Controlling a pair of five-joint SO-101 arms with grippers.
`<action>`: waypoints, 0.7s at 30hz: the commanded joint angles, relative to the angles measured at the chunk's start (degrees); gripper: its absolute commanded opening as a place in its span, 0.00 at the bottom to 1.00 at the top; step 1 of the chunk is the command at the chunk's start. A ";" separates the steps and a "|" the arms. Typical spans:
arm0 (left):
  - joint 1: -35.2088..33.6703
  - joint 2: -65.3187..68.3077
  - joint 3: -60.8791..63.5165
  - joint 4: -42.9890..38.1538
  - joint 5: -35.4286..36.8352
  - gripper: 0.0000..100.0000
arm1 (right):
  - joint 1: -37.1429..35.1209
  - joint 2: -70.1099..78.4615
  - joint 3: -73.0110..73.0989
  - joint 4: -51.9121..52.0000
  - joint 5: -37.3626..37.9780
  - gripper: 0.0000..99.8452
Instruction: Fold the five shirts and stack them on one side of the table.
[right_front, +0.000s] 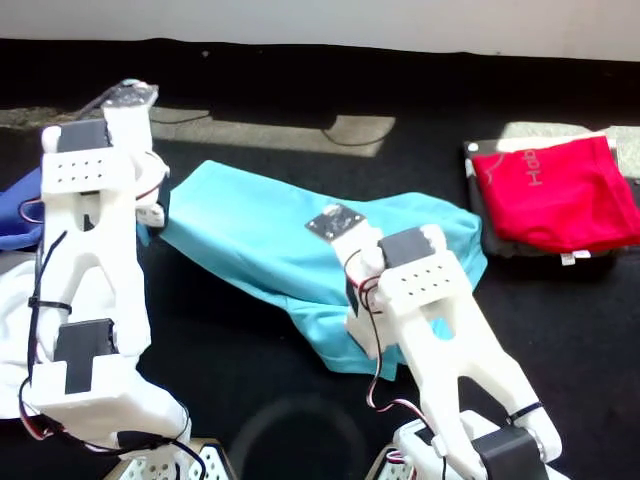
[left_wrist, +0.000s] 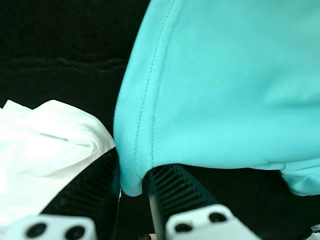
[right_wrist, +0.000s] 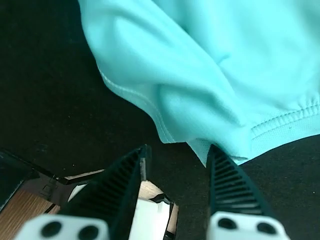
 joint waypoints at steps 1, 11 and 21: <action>-0.48 -0.22 -3.47 1.05 -0.35 0.01 | -3.47 -2.33 4.18 -0.31 -0.09 0.18; -0.66 -0.13 -3.38 1.05 -0.35 0.01 | -12.18 -1.71 15.16 -14.37 -0.62 0.18; -0.48 -0.13 -3.38 1.05 -0.35 0.01 | -5.23 -1.63 15.87 -17.63 -0.18 0.18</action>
